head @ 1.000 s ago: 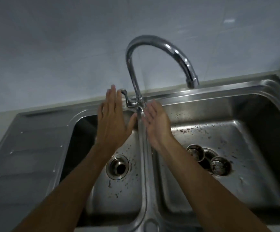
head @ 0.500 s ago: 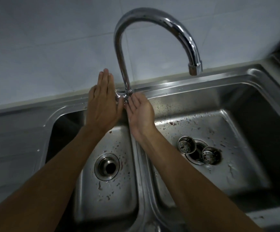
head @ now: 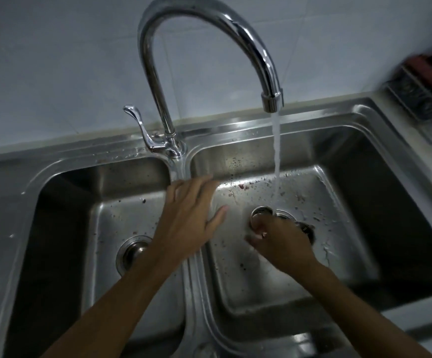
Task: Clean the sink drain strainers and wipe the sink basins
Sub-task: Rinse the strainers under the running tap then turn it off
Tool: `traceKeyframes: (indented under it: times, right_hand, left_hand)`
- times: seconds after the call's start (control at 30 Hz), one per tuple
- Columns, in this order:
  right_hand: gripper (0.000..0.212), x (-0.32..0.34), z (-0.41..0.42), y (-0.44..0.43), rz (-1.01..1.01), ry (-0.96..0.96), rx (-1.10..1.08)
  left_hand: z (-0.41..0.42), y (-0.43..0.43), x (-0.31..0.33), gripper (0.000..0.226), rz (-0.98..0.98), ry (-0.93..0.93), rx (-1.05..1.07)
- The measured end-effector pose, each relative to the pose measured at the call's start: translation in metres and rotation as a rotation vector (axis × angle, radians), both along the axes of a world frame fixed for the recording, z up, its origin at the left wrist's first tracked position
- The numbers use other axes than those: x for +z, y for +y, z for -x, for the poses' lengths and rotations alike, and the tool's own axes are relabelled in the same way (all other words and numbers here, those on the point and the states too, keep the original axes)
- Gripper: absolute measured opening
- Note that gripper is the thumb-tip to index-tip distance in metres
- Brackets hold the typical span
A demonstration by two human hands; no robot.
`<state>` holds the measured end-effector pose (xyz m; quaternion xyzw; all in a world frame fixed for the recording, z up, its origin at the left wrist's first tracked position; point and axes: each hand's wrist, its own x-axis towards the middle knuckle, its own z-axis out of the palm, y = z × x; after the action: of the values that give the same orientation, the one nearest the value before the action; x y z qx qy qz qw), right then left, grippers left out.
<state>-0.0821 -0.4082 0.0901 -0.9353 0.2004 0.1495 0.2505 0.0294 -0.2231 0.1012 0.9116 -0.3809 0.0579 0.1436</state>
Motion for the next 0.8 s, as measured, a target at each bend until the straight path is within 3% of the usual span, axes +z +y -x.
traceKeyframes:
  times: [0.07, 0.17, 0.37, 0.47, 0.57, 0.67, 0.73, 0.8]
  right_hand:
    - [0.064, -0.025, -0.003, -0.031, 0.247, 0.043, -0.016]
    - [0.093, -0.067, -0.017, -0.058, 0.291, 0.089, 0.074]
    - [0.085, -0.111, -0.022, -0.063, 0.291, 0.03, 0.142]
    - [0.08, -0.103, -0.009, -0.071, 0.246, -0.046, 0.052]
    - [0.078, -0.086, 0.001, -0.074, -0.004, -0.182, -0.208]
    - [0.044, -0.068, 0.002, -0.065, -0.416, -0.276, -0.502]
    - [0.034, -0.06, -0.003, -0.059, -0.857, -0.226, -0.807]
    - [0.042, -0.059, -0.01, -0.058, -1.41, -0.132, -1.091]
  left_hand:
    - [0.002, -0.012, -0.01, 0.058, -0.087, 0.029, -0.035]
    - [0.004, -0.019, -0.025, 0.067, -0.156, 0.073, -0.023]
    - [0.006, -0.021, -0.034, 0.065, -0.106, 0.053, -0.012]
    - [0.006, -0.021, -0.033, 0.067, -0.083, 0.083, 0.0]
    - [0.005, -0.021, -0.032, 0.07, -0.082, 0.103, 0.01]
    - [0.004, -0.023, -0.032, 0.073, -0.098, 0.128, 0.001]
    - [0.004, -0.022, -0.033, 0.073, -0.099, 0.129, 0.002]
    - [0.003, -0.022, -0.034, 0.071, -0.085, 0.111, 0.0]
